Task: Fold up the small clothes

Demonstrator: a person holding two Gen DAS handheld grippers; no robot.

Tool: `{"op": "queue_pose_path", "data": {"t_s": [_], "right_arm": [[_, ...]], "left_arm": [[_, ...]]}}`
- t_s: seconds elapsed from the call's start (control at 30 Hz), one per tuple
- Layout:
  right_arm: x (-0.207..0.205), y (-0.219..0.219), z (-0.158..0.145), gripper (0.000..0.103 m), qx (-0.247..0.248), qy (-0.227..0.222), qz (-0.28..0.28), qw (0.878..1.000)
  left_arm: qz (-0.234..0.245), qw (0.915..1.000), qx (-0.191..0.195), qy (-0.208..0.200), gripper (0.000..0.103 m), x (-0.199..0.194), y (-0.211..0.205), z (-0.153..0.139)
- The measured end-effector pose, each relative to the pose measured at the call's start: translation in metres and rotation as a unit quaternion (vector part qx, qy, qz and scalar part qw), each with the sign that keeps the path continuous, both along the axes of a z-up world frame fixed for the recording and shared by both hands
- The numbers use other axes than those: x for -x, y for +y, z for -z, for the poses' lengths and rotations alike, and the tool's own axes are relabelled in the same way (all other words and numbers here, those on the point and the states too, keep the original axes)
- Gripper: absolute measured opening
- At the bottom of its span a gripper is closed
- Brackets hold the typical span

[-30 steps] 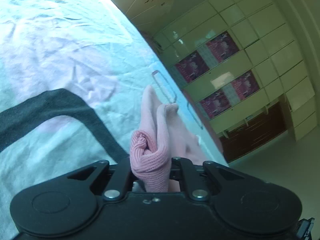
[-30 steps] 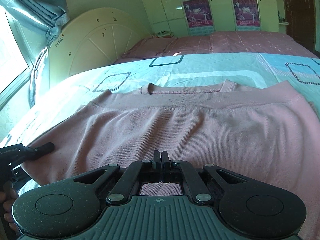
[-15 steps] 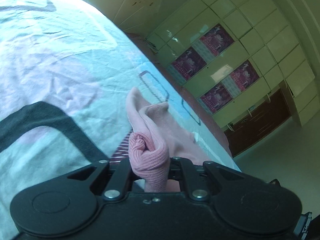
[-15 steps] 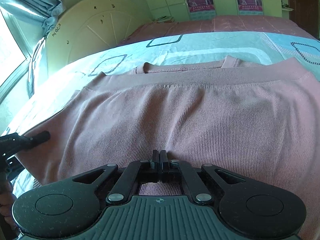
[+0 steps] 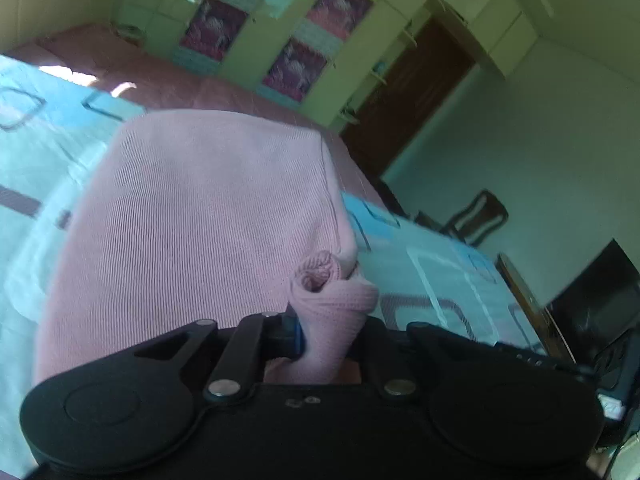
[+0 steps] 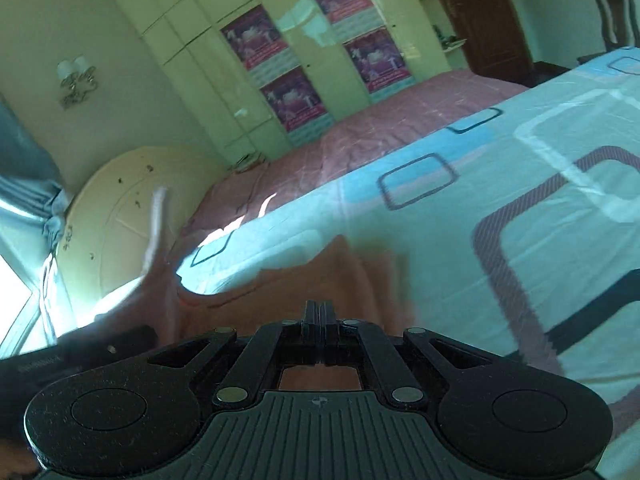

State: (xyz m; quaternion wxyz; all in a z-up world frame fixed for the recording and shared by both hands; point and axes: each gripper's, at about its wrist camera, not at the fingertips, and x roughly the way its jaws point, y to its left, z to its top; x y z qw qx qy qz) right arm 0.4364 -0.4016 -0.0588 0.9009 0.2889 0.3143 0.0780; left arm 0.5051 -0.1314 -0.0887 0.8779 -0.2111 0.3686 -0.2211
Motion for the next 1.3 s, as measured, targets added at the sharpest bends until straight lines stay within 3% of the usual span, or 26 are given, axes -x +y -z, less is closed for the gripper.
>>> {"op": "queue_pose_path", "data": {"t_s": [0.03, 0.1, 0.13, 0.17, 0.2, 0.27, 0.37, 0.47, 0.57, 0.63, 0.73, 0.97, 1.03, 1.07, 1.13, 1.2, 1.23, 1.3], "right_arm": [[0.003, -0.014, 0.001, 0.0, -0.011, 0.008, -0.003, 1.0], [0.004, -0.031, 0.006, 0.002, -0.021, 0.033, -0.008, 0.999], [0.006, -0.037, 0.007, 0.009, -0.018, 0.04, -0.005, 0.999], [0.01, -0.043, 0.006, 0.039, -0.018, 0.035, -0.005, 0.999], [0.014, -0.046, 0.004, 0.057, -0.022, 0.024, -0.007, 0.999], [0.014, -0.045, 0.004, 0.057, -0.034, 0.017, -0.022, 0.999], [0.004, -0.028, 0.011, 0.056, -0.054, 0.023, -0.057, 0.997], [-0.008, -0.004, 0.022, 0.046, -0.053, 0.033, -0.095, 0.994], [-0.021, 0.014, 0.035, 0.044, -0.04, 0.049, -0.111, 0.992], [-0.03, 0.021, 0.044, 0.043, -0.032, 0.064, -0.118, 0.99], [-0.039, 0.028, 0.054, 0.043, -0.011, 0.083, -0.131, 0.988], [-0.055, 0.041, 0.064, 0.043, 0.004, 0.103, -0.148, 0.984], [-0.059, 0.05, 0.062, 0.032, 0.036, 0.099, -0.148, 0.983], [-0.061, 0.055, 0.061, 0.02, 0.054, 0.099, -0.15, 0.982], [-0.061, 0.06, 0.058, 0.012, 0.07, 0.091, -0.155, 0.981], [-0.058, 0.062, 0.052, 0.009, 0.087, 0.08, -0.156, 0.981], [-0.054, 0.061, 0.044, 0.009, 0.093, 0.065, -0.152, 0.982], [-0.043, 0.055, 0.022, 0.008, 0.103, 0.029, -0.144, 0.984]], "left_arm": [[0.027, 0.9992, -0.005, 0.029, 0.029, -0.004, -0.021, 0.015], [0.07, 0.9918, -0.031, 0.102, 0.05, -0.008, -0.05, 0.042], [0.071, 0.9921, -0.036, 0.097, 0.05, -0.003, -0.051, 0.041], [0.073, 0.9947, -0.03, 0.066, 0.051, 0.006, -0.043, 0.032], [0.071, 0.9961, -0.027, 0.046, 0.051, 0.011, -0.034, 0.023], [0.04, 0.9985, -0.038, 0.001, 0.05, 0.016, -0.003, 0.004], [-0.015, 0.9937, -0.103, -0.042, 0.047, 0.004, 0.04, -0.01], [-0.047, 0.9916, -0.119, -0.016, 0.038, -0.017, 0.072, 0.001], [-0.045, 0.9894, -0.136, 0.021, 0.028, -0.033, 0.084, 0.023], [-0.047, 0.9902, -0.121, 0.052, 0.032, -0.036, 0.093, 0.039], [-0.065, 0.9926, -0.085, 0.057, 0.038, -0.028, 0.108, 0.05], [-0.053, 0.9939, -0.084, 0.049, 0.038, -0.024, 0.114, 0.052], [-0.041, 0.9931, -0.101, 0.044, 0.038, -0.028, 0.109, 0.048], [-0.036, 0.9917, -0.119, 0.033, 0.038, -0.028, 0.107, 0.043], [-0.03, 0.9882, -0.15, 0.008, 0.037, -0.027, 0.101, 0.033], [-0.017, 0.9857, -0.167, -0.004, 0.035, -0.03, 0.094, 0.029], [-0.007, 0.9861, -0.166, -0.005, 0.027, -0.032, 0.091, 0.027], [0.008, 0.9851, -0.17, -0.024, 0.026, -0.031, 0.083, 0.019]]}}
